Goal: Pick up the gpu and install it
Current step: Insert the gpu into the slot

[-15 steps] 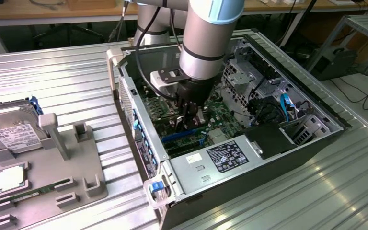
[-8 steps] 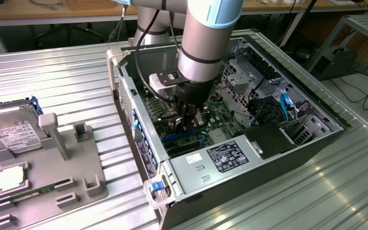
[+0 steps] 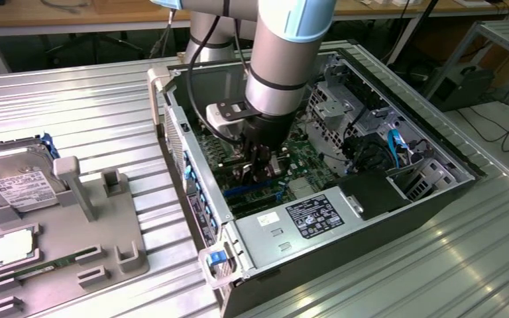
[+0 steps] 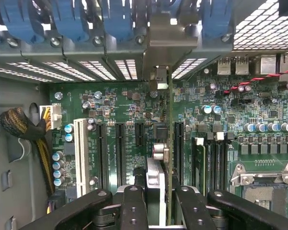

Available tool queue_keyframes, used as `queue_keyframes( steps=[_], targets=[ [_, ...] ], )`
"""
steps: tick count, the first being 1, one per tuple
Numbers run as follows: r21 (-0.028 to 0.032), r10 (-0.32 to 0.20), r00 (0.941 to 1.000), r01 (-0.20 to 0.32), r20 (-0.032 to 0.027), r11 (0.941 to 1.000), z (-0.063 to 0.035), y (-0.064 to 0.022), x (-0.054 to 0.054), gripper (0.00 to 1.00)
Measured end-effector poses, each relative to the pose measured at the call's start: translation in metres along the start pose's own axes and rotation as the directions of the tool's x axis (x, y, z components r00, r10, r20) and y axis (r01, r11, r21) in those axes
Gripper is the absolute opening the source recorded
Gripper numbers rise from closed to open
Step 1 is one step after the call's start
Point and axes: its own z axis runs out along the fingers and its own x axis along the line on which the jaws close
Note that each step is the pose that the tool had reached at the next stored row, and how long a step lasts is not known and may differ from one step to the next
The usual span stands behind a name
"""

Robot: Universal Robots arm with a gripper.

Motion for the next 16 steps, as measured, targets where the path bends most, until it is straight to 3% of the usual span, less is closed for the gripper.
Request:
queue_keyframes(
  steps=[8, 16],
  targets=[
    [-0.0001, 0.000, 1.0000, 0.000, -0.0001, 1.0000, 0.0061, 0.0009, 0.0000, 0.28],
    [0.0001, 0.000, 1.0000, 0.000, 0.0001, 1.0000, 0.0061, 0.0009, 0.0000, 0.28]
  ],
)
